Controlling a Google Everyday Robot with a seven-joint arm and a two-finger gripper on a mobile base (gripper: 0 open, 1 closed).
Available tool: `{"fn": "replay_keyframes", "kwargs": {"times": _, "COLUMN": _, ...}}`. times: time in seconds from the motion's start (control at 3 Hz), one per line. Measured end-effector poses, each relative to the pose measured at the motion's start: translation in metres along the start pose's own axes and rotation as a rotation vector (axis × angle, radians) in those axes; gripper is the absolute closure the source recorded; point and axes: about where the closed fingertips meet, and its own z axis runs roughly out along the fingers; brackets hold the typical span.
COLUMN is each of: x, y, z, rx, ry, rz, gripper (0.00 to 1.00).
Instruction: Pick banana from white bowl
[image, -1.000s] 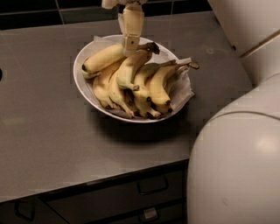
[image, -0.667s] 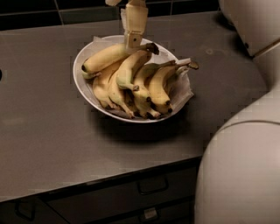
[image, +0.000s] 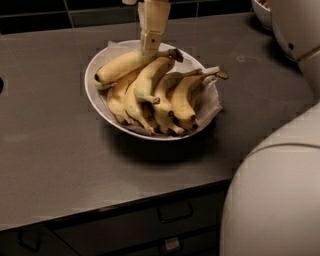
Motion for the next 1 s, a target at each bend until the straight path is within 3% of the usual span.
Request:
{"fn": "replay_keyframes", "kwargs": {"times": 0.33, "x": -0.0077, "y": -0.0174, "z": 0.0023, "rx": 0.064, "ry": -0.022, "rz": -0.001, "gripper": 0.24}}
{"fn": "replay_keyframes", "kwargs": {"times": 1.0, "x": -0.0080, "y": -0.0157, "z": 0.0122, "rx": 0.049, "ry": -0.039, "rz": 0.016, "gripper": 0.28}}
